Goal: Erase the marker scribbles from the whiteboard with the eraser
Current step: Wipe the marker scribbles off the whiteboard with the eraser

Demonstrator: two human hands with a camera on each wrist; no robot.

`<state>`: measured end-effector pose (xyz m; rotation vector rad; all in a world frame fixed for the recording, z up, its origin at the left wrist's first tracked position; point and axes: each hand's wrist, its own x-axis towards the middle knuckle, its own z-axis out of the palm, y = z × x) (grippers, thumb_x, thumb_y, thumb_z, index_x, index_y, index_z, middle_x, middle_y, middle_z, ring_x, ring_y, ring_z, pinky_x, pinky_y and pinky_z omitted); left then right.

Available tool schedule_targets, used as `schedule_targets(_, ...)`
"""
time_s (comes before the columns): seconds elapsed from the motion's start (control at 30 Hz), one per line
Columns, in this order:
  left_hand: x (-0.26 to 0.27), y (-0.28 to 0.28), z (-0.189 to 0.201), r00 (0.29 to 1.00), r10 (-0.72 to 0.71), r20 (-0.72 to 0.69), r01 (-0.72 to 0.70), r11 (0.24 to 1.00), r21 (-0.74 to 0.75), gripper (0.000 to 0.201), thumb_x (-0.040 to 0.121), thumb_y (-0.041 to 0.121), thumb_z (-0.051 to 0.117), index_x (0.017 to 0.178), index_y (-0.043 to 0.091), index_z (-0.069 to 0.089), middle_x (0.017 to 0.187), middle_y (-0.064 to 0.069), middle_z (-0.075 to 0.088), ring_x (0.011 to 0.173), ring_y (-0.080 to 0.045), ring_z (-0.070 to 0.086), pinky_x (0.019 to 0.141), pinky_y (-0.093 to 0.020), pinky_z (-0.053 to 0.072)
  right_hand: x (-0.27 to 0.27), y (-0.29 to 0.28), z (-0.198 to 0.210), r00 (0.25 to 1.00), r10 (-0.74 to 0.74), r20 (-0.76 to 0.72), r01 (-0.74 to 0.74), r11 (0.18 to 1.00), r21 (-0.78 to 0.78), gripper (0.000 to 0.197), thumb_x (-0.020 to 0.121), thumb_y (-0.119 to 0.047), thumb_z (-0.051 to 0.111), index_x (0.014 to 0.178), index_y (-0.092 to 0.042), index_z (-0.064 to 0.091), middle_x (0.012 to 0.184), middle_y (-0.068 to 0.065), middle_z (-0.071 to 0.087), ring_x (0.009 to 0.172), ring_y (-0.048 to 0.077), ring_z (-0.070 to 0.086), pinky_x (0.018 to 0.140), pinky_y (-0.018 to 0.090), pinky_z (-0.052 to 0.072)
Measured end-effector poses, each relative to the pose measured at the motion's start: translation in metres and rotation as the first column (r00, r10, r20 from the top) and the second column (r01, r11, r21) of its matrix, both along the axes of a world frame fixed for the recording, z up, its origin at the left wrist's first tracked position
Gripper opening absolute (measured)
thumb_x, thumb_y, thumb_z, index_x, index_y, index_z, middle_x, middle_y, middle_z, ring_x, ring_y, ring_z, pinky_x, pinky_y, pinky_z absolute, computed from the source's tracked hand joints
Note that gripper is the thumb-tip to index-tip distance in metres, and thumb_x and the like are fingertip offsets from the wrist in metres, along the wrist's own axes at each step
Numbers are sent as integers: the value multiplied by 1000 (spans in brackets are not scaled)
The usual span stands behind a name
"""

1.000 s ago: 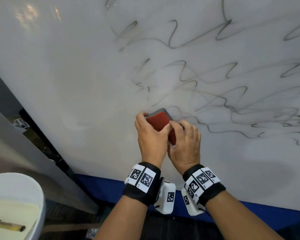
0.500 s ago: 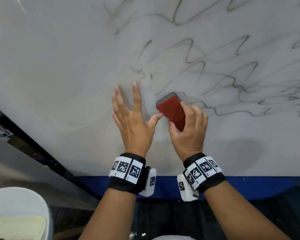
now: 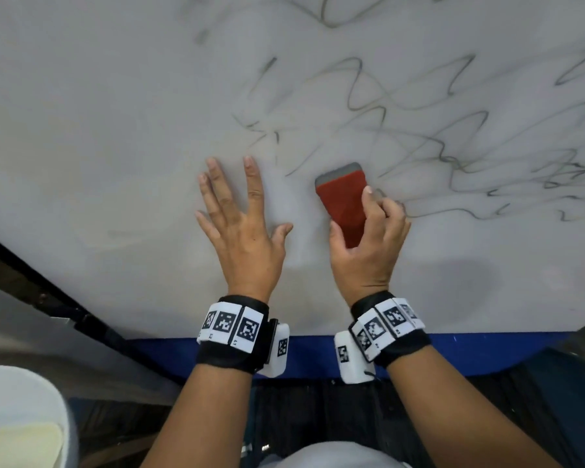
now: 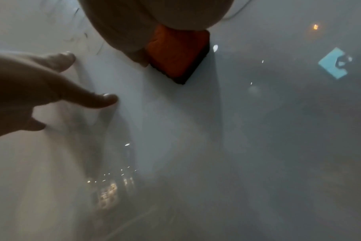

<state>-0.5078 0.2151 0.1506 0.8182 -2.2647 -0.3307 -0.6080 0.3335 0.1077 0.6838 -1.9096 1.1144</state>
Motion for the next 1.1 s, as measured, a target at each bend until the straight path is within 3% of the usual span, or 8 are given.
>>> schedule_targets(0.23, -6, 8, -1, 999, 12, -45, -11, 999, 33, 115, 80, 32, 80, 157, 29, -4, 163, -15, -16, 150, -32, -17, 115, -69, 12, 9, -6, -4, 995, 82, -52, -74, 987, 143, 62, 76, -21, 76, 132, -20, 47, 120, 5, 42, 101, 30, 48, 89, 44, 45)
schedule_targets(0.37, -7, 13, -2, 998, 25, -56, -23, 999, 38, 115, 77, 31, 82, 158, 24, 0, 163, -18, -13, 150, -35, -14, 117, -65, 15, -17, 28, -1, 997, -55, 56, 60, 993, -101, 68, 80, -20, 76, 137, -15, 41, 125, 7, 38, 108, 28, 42, 96, 45, 45)
schedule_targets(0.47, -12, 22, -1, 997, 13, -75, -8, 998, 63, 115, 76, 32, 82, 158, 22, 1, 162, -20, -14, 150, -37, -14, 118, -61, 12, -13, 18, -2, 991, -80, 105, 96, 983, -157, 68, 79, -19, 76, 137, -13, 41, 124, 14, 43, 107, 29, 43, 95, 45, 44)
schedule_targets(0.63, -18, 31, -3, 994, 11, -113, -1, 996, 87, 116, 76, 30, 82, 159, 22, 2, 162, -20, -16, 149, -36, -16, 118, -54, 6, -11, 25, -8, 997, 60, -44, -54, 990, 132, 62, 76, -18, 77, 130, -19, 47, 119, 6, 45, 102, 29, 47, 92, 42, 42)
schedule_targets(0.77, -22, 35, -3, 992, 18, -123, -6, 996, 93, 116, 76, 28, 83, 158, 23, 1, 162, -20, -16, 150, -36, -15, 119, -52, 7, -27, 44, -3, 999, -32, 41, 35, 996, -76, 67, 75, -14, 79, 134, -13, 46, 121, 9, 43, 104, 27, 43, 96, 36, 39)
schedule_targets(0.83, -25, 38, -3, 991, 18, -130, -5, 996, 94, 116, 76, 28, 83, 159, 23, 2, 162, -20, -16, 150, -36, -14, 118, -49, 6, -20, 35, -1, 995, -42, 95, 53, 991, -123, 67, 75, -15, 77, 134, -12, 44, 122, 8, 40, 104, 27, 42, 93, 41, 43)
schedule_targets(1.0, -29, 43, -6, 988, 17, -152, -4, 997, 82, 113, 78, 23, 80, 159, 22, 1, 161, -20, -17, 150, -36, -14, 119, -48, 6, -12, 28, -7, 993, 107, -53, -96, 979, 178, 61, 74, -19, 75, 129, -22, 48, 118, 5, 45, 103, 28, 46, 88, 47, 45)
schedule_targets(1.1, -29, 43, -7, 990, 27, -141, -14, 996, 92, 116, 77, 26, 82, 158, 25, -1, 162, -18, -17, 150, -35, -14, 121, -54, 12, -32, 49, 2, 1000, 3, -31, -4, 1000, -6, 62, 75, -18, 75, 131, -18, 49, 120, 6, 43, 103, 28, 44, 94, 39, 40)
